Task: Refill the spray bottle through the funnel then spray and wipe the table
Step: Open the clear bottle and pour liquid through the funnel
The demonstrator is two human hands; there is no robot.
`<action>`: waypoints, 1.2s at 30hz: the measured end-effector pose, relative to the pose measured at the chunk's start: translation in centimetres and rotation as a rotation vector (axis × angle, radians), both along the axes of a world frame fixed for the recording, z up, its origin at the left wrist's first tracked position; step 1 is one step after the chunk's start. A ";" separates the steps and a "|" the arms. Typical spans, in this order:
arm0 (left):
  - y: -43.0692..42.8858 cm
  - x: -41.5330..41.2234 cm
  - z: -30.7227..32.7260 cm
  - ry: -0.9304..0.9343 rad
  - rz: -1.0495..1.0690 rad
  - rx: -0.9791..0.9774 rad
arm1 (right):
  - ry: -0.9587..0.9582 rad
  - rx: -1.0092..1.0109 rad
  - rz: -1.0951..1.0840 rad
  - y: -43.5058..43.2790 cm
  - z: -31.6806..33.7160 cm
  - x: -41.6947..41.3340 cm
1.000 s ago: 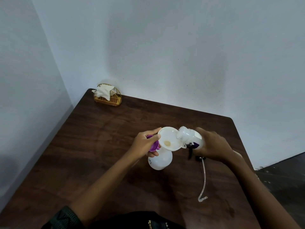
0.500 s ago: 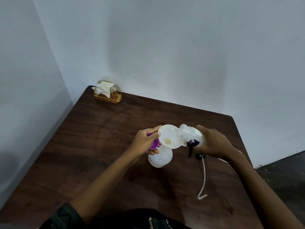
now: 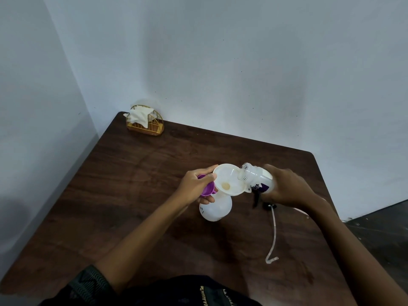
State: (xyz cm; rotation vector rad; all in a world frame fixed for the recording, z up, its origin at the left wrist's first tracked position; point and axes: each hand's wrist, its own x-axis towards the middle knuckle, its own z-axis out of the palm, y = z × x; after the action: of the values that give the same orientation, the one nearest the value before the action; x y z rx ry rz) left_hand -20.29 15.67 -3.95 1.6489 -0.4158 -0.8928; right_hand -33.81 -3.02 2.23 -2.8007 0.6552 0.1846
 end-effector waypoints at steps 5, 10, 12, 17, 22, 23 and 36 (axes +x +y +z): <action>0.0 0.0 0.1 0.007 0.000 -0.003 | 0.014 0.005 -0.003 -0.1 0.1 0.1; 0.0 0.1 0.0 0.007 0.007 0.004 | 0.025 0.003 0.001 -0.1 0.2 0.2; 0.0 0.0 0.0 0.004 0.005 0.004 | 0.029 0.000 -0.002 -0.1 0.2 0.2; 0.1 0.0 0.0 0.010 0.008 0.000 | 0.037 0.002 -0.001 0.0 0.3 0.2; 0.1 -0.1 0.1 0.024 0.010 -0.012 | 0.039 -0.004 0.002 0.1 0.3 0.2; 0.2 -0.1 0.2 0.027 0.009 -0.013 | 0.039 -0.005 0.001 0.0 0.3 0.2; 0.2 -0.1 0.3 0.022 0.003 -0.005 | 0.057 -0.001 0.003 0.0 0.4 0.2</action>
State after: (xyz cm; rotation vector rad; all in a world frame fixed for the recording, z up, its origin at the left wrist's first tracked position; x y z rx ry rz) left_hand -20.44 15.82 -3.63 1.6330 -0.4008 -0.9062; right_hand -33.61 -3.04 2.67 -2.8065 0.6638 0.2650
